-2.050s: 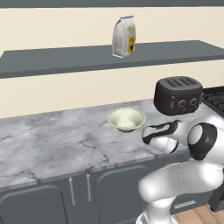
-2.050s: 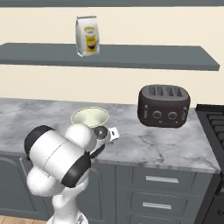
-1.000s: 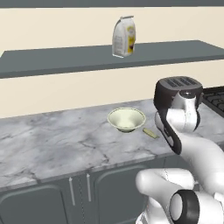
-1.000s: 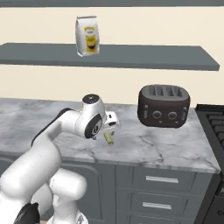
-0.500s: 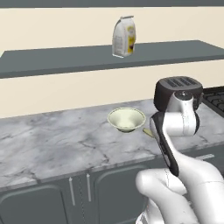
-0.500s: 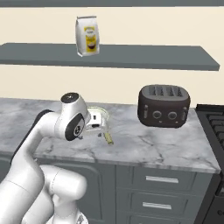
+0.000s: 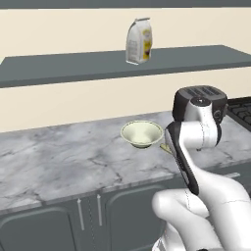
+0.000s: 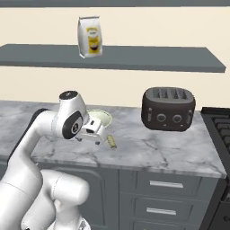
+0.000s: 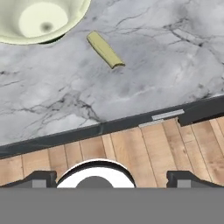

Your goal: Pick the egg and butter from the fridge and place them by the bowl for mixing.

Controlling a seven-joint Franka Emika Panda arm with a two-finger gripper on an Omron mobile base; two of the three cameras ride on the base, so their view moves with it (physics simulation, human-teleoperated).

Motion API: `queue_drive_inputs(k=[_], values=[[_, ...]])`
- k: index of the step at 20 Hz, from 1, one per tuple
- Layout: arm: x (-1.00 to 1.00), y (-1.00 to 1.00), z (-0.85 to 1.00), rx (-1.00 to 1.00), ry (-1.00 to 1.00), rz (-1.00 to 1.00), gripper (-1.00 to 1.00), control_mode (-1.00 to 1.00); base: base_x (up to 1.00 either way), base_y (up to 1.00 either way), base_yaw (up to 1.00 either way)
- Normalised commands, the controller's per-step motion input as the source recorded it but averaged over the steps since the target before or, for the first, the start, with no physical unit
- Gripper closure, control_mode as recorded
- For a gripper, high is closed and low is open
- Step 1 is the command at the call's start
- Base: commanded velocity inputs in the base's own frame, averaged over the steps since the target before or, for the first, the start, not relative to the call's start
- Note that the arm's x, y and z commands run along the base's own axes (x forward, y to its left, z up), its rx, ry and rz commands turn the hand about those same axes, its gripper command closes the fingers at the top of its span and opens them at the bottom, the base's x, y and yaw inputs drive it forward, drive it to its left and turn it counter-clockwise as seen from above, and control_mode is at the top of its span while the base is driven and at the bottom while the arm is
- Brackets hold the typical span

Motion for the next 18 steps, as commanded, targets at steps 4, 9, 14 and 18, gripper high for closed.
queue_drive_inputs(k=[4,9,14,18], values=[[-0.14,0.29,-0.03,0.01,-0.01,0.00,-1.00,-1.00,0.00,0.00,0.00],[-0.10,0.38,0.00,0.02,0.00,0.02,-1.00,-1.00,0.00,0.00,0.00],[-0.05,0.13,0.00,0.00,0.00,0.03,-1.00,1.00,-0.10,0.37,0.16],[0.00,0.00,0.00,0.00,0.00,0.00,-1.00,1.00,-0.01,0.84,0.45]])
